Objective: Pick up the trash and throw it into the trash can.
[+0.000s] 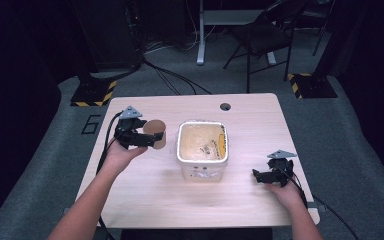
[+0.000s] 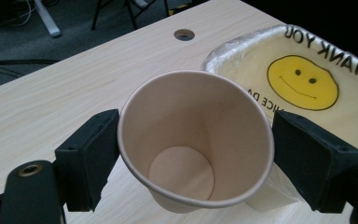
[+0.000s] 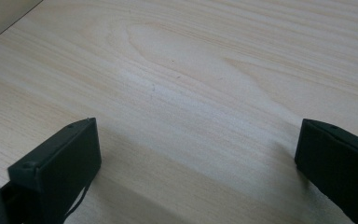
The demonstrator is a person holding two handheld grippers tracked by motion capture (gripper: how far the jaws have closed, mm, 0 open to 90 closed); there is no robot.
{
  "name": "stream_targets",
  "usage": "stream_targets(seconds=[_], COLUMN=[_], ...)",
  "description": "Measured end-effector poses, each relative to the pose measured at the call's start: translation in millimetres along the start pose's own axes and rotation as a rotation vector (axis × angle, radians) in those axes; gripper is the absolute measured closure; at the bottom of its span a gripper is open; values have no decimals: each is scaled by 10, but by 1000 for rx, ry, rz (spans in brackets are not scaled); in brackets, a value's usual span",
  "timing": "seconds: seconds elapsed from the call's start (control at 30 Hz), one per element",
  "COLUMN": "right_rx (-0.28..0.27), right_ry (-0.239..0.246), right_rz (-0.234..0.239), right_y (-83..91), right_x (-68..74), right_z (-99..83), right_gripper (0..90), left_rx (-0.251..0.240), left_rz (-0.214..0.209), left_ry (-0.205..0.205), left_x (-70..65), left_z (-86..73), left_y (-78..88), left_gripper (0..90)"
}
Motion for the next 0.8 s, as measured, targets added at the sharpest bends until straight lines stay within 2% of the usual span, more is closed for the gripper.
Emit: stream_targets(seconds=[0.27, 0.8], right_rx=[0, 0], right_ry=[0, 0], right_rz=[0, 0], right_y=[0, 0], right_x=[0, 0], right_z=[0, 0], right_gripper=[0, 0], left_rx=[-2, -28], left_rz=[-13, -57], left_ry=[-32, -68], left_x=[-107, -356], left_z=[141, 387], left_y=[70, 119], left_gripper=[173, 174])
Point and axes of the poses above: each handheld gripper's, and its own axes: y roughly backward along the jaws, z roughly out of its top, x roughly to its left, the point moved 10 cm from there along -y, roughly forward along the jaws, and after that the axes turned 9 degrees about x, right-handed, at the moved point
